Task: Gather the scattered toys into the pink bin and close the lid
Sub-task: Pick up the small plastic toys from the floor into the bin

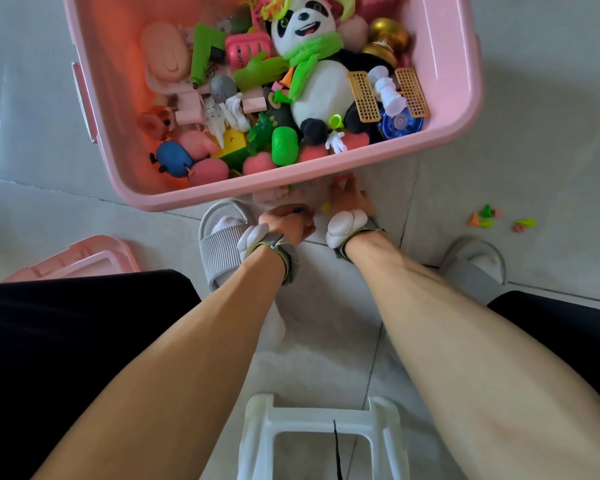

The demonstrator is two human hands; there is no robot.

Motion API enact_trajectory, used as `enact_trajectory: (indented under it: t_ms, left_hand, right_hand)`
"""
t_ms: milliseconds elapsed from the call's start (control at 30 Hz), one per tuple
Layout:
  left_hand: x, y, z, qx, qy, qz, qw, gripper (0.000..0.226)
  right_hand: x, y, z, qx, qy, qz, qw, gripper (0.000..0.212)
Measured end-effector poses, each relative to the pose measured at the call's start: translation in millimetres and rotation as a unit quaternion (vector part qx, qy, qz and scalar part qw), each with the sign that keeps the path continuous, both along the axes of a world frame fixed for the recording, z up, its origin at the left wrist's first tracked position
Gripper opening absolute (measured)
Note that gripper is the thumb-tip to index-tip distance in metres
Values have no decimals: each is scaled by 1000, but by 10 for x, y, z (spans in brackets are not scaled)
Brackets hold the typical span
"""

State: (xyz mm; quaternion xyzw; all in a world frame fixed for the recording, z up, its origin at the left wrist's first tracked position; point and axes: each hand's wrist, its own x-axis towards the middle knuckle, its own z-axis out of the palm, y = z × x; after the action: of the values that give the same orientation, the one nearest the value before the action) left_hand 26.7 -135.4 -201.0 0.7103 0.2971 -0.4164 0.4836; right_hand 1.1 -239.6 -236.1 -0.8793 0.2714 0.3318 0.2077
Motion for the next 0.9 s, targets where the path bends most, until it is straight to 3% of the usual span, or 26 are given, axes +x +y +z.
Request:
enact_trajectory:
  t_ms: [267, 467, 633, 767, 900]
  left_hand:
    - [-74, 31, 72, 3, 15, 10, 1000, 22]
    - [-116, -20, 314, -23, 8, 13, 1000, 23]
    - [-178, -109, 588, -85, 3, 41, 996, 19]
    - [-296, -119, 900, -132, -17, 55, 990, 12]
    - [-328, -127, 1227, -143, -56, -10, 988, 13]
  right_hand:
    - [-203, -81, 220, 10, -22, -38, 999, 32]
    - [-335, -115, 547, 64, -13, -192, 979, 34]
    - [-551, -119, 773, 121, -105, -396, 904, 31]
    - [-756, -69, 1030, 184, -155, -468, 851, 31]
    - [-856, -83, 1338, 218, -205, -488, 820, 27]
